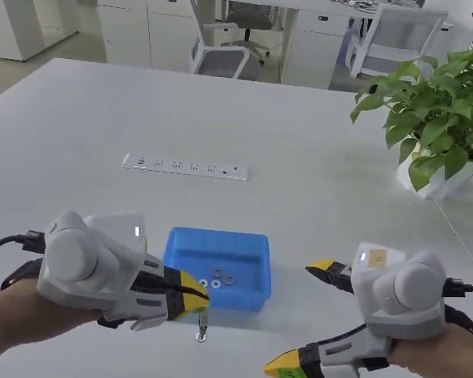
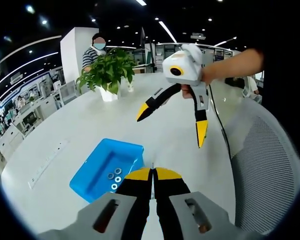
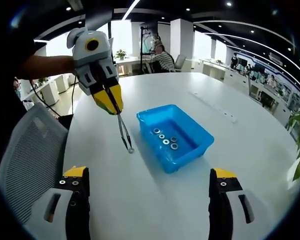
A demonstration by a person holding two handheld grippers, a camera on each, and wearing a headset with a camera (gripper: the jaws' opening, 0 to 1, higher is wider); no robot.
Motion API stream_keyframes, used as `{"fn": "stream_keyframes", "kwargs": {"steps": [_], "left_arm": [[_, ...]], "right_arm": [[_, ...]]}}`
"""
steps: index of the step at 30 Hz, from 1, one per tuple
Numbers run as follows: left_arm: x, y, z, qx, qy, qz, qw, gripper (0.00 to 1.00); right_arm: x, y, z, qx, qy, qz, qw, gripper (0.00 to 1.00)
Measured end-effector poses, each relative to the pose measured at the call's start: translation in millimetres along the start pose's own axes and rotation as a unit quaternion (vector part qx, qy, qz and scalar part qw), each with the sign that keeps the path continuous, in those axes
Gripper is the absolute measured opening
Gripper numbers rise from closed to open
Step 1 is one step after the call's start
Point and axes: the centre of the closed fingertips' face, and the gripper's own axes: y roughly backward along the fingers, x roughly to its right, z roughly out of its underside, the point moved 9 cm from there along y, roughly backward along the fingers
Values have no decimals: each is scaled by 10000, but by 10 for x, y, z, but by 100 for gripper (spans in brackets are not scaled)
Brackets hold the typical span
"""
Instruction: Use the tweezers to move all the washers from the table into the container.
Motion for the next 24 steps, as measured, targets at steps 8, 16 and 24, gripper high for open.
{"fn": "stream_keyframes", "kwargs": {"steps": [8,16,24], "left_arm": [[-5,-27,16,-24,9,29,10000,5],[14,-44,44,-43,7,47,10000,5],[15,-63,43,18,-6,45,10000,5]], "right_arm": [[0,-13,19,-8,-36,-23,10000,100],[-24,-25,30,-41,-37,-46,10000,100],[-42,-38,32,-51,-13,-98,9999,100]]}}
